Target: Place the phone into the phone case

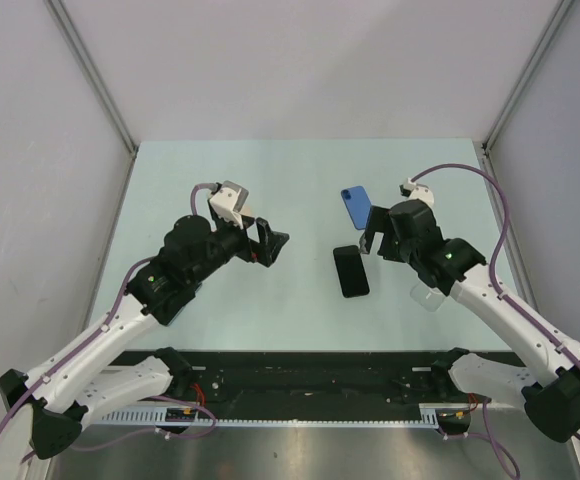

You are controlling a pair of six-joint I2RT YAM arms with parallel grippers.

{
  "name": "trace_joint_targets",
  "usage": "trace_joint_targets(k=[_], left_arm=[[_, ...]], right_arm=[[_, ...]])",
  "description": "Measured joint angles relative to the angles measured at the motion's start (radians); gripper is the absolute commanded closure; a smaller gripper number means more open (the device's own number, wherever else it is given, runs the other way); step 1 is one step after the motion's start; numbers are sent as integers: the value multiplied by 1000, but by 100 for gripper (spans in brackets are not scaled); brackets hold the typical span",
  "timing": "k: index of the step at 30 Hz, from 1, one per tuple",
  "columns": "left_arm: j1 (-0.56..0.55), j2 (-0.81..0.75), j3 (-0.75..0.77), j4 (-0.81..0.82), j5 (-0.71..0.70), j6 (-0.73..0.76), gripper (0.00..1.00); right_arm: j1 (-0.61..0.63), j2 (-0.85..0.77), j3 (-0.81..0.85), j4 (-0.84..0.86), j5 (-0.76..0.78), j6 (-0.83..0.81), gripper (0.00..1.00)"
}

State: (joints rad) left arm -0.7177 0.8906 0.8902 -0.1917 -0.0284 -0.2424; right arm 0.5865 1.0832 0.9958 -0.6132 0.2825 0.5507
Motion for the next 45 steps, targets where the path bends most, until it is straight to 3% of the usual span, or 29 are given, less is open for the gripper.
trace_joint_targets(k=[11,19,23,24,26,28,31,45], left_arm=[[0,0,0,-7,-24,0,2],[0,8,7,-24,-48,7,2],[0,8,8,-31,-48,7,2],[0,8,8,-32,-49,7,2],[0,8,8,-32,-50,7,2],[0,8,8,-33,-51,7,2],[0,8,8,-35,-51,7,2],[0,5,8,-36,-57,7,2]], right_arm=[[-58,6,0,-49,90,131,0],[-492,124,0,-97,80,153,5],[-595,234,0,-81,29,127,8],[-616,268,0,-80,20,126,10],[-647,324,0,-77,14,128,23],[-668,378,0,-77,11,129,36],[-676,440,0,-76,2,128,43],[-618,561,0,-19,-30,103,56]])
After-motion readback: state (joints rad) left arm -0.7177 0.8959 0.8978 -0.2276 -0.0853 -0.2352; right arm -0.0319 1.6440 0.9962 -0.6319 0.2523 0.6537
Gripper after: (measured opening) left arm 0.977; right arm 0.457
